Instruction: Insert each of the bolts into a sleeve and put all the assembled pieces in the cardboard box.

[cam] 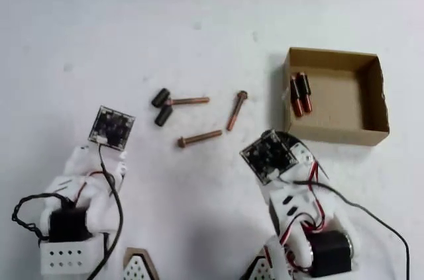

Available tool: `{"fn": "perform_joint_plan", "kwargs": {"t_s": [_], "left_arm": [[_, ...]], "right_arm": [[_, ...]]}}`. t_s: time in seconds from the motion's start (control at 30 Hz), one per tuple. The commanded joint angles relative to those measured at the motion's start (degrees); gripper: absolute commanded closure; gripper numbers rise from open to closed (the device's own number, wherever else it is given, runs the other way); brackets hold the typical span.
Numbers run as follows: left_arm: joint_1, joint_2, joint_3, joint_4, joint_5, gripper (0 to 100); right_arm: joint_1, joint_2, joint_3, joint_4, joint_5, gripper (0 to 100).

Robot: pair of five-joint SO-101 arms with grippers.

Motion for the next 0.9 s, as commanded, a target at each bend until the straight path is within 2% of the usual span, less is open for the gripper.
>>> {"fn": "perform_joint_plan", "kwargs": {"t_s": [0.0,0.17,0.57,0.87], "left_arm": [[2.86,1.1,-5.63,2.02,-0.44,98],[4.79,13.05,-12.4,2.37,0.88,98],[16.04,44.88,-33.49,2.02,2.02,98],[22.9,68.09,-49.14,2.02,2.73,98]], "right_arm": [[1.1,-4.7,1.41,-1.45,-0.53,98.2],[1.1,-8.31,4.84,-2.68,-4.22,98.2],[1.27,-8.31,15.12,-14.02,-7.03,98.2],[9.89,-8.4,19.08,-20.88,-16.35,98.2]]}}
